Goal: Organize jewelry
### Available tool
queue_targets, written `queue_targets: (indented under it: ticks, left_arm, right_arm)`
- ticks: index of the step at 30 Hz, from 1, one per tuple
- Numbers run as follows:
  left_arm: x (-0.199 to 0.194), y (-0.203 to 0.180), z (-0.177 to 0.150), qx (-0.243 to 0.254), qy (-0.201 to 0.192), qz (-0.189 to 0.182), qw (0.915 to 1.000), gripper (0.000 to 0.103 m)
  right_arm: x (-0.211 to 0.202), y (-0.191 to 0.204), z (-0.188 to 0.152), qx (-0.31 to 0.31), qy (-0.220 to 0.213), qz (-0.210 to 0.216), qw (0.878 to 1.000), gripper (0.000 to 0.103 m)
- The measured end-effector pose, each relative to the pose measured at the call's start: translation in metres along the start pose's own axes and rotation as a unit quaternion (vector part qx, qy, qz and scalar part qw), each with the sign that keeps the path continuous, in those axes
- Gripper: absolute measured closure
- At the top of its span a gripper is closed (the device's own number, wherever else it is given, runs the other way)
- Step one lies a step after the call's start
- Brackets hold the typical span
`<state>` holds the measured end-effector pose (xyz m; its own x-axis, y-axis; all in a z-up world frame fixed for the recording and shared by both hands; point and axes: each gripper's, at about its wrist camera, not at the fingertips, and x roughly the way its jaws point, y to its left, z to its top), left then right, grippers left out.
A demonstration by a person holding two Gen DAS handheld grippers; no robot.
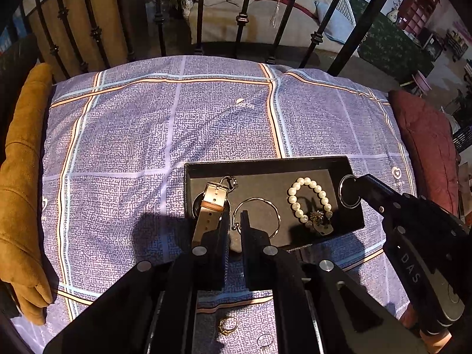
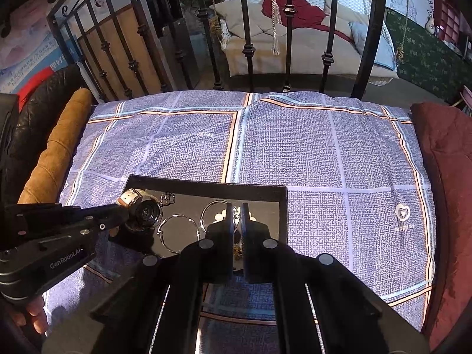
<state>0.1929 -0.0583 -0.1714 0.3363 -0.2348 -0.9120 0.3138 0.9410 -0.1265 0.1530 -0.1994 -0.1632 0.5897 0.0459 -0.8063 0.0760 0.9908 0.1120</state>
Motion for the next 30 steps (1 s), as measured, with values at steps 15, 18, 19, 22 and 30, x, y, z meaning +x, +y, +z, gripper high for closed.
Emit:
queue_targets:
  ticks: [15,18,19,22,30]
  left_arm:
    - [-0.008,-0.005,0.002,0.014,-0.028,0.071,0.9970,0.012]
    - [-0.007,-0.001,0.001,0.015,-0.021,0.072,0.9971,0.012]
    - [-0.008,0.000,0.000,0.012,-0.020,0.074,0.9970,0.012]
    - [-0.013,0.008,-0.006,0.001,-0.018,0.079,0.9967,0.012]
    - [-0.025,0.020,-0.056,0.011,-0.002,0.079,0.9968,0.012]
  right_arm:
    - [0.001,0.000,0.000,0.006,0.010,-0.019,1.000,0.061]
    - [-0.005,-0.006,-0.002,0.016,-0.006,-0.023,1.000,0.048]
    - [-0.007,-0.008,-0.002,0.020,-0.009,-0.020,1.000,0.048]
    - [-0.015,-0.008,-0.006,0.016,-0.010,-0.016,1.000,0.048]
    - [-0.045,-0.005,-0.054,0.008,0.008,0.003,1.000,0.049]
